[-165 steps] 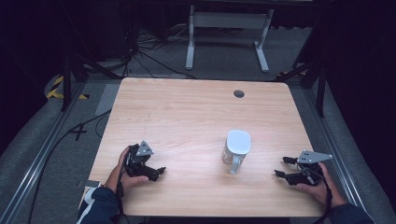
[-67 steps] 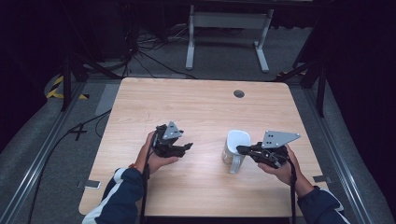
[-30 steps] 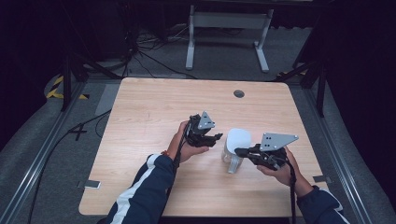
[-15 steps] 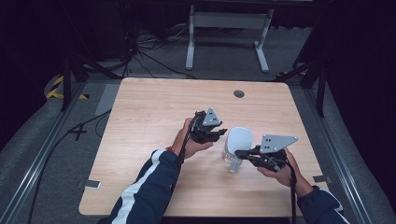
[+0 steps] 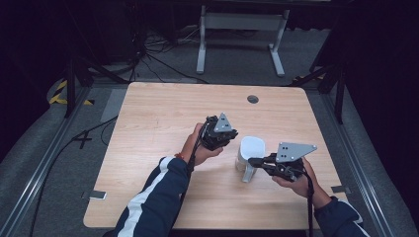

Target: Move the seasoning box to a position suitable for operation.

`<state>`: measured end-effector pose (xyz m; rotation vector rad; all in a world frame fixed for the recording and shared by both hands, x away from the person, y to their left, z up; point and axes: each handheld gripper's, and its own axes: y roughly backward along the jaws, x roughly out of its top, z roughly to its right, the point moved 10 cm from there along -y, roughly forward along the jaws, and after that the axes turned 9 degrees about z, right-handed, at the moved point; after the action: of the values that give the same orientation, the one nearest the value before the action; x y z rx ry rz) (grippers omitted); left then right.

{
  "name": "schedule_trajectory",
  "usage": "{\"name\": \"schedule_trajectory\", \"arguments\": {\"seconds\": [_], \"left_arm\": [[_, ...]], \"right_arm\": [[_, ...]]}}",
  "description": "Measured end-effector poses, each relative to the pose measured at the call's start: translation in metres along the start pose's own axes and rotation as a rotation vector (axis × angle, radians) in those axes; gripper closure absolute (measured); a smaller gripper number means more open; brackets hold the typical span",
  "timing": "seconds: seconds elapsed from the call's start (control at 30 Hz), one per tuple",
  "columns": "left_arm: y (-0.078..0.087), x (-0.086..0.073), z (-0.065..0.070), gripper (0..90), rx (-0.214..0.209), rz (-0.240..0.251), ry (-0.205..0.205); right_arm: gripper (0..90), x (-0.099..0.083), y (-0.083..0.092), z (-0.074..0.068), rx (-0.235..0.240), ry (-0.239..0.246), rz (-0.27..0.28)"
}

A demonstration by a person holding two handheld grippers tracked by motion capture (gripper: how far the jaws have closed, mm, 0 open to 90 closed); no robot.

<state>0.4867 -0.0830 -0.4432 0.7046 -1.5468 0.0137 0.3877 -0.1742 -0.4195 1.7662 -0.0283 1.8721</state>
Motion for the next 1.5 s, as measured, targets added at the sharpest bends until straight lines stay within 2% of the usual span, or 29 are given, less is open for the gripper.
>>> {"name": "schedule_trajectory", "arguments": {"seconds": [0.07, 0.17, 0.33, 0.57, 0.7, 0.87, 1.07, 1.3, 1.5], "left_arm": [[-0.002, -0.001, 0.002, 89.7, -0.012, -0.003, -0.002], [-0.005, -0.002, 0.003, 89.8, -0.019, -0.012, -0.015], [-0.009, -0.002, 0.003, 89.8, -0.015, -0.014, -0.011], [-0.011, -0.004, 0.0, 89.2, -0.002, -0.015, 0.004], [-0.013, -0.003, 0.001, 86.8, -0.012, -0.019, 0.005], [-0.015, 0.0, 0.005, 87.4, -0.027, -0.009, -0.005], [-0.017, 0.0, 0.009, 89.8, -0.05, -0.019, -0.024], [-0.017, 0.003, 0.009, 89.4, -0.046, -0.002, -0.016], [-0.014, 0.005, 0.009, 88.2, -0.046, 0.001, -0.027]], "right_arm": [[90.0, 0.004, 0.001, 0.005, -0.02, -0.002, 0.013], [90.0, -0.001, -0.002, 0.013, -0.033, -0.029, 0.006], [90.0, -0.005, -0.005, 0.014, -0.032, -0.035, -0.011], [90.0, -0.005, -0.004, 0.01, -0.014, -0.031, -0.011], [90.0, -0.006, -0.004, 0.009, -0.009, -0.033, -0.009], [90.0, -0.006, -0.003, 0.008, -0.004, -0.029, -0.007], [90.0, -0.007, -0.001, 0.008, -0.002, -0.025, -0.006], [90.0, -0.008, -0.001, 0.005, 0.006, -0.021, -0.011], [90.0, -0.011, -0.003, 0.002, 0.017, -0.012, -0.031]]}}
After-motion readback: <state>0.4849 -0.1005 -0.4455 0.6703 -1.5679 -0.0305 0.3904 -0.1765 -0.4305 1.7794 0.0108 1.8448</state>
